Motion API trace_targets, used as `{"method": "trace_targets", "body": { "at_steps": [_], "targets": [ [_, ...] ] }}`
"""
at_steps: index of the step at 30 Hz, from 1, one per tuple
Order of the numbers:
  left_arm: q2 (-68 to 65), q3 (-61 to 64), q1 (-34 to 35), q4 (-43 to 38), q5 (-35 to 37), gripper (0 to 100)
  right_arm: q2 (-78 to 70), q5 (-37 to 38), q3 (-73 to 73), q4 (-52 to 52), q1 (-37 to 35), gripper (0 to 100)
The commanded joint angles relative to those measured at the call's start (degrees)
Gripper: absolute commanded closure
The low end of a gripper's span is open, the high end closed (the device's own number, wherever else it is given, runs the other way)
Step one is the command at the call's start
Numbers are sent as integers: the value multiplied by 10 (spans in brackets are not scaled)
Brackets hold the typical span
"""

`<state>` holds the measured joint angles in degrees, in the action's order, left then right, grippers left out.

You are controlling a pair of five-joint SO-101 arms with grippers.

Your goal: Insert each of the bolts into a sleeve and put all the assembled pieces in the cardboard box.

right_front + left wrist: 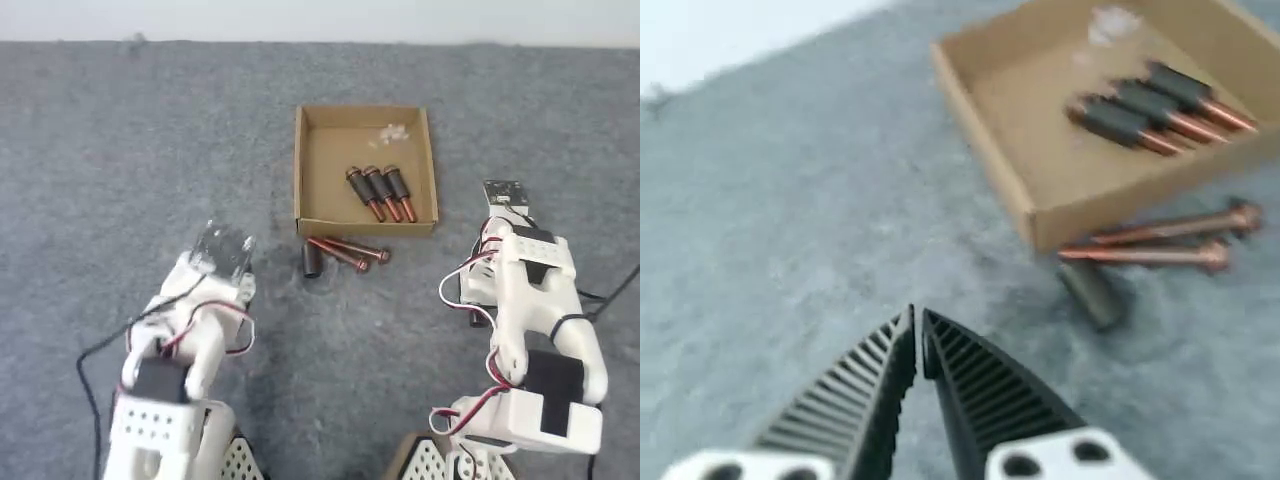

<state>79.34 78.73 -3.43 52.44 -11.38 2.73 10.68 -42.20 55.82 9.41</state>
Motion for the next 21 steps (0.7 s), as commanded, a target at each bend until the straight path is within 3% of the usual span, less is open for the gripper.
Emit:
{"method": "trace_targets", "body": {
  "at_steps": [1,8,16,21],
  "targets": [
    [-189,-117,-74,-8,-22,984,0,-4,18,-2,6,992],
    [-374,-189,-200,-21,-166,983,0,15,25,-10,25,992],
    [-574,-227,-221,-100,-263,885,-3,18,27,-12,22,992],
    [-684,-300,-232,-93,-291,874,-3,19,27,-12,21,992]
  ]
}}
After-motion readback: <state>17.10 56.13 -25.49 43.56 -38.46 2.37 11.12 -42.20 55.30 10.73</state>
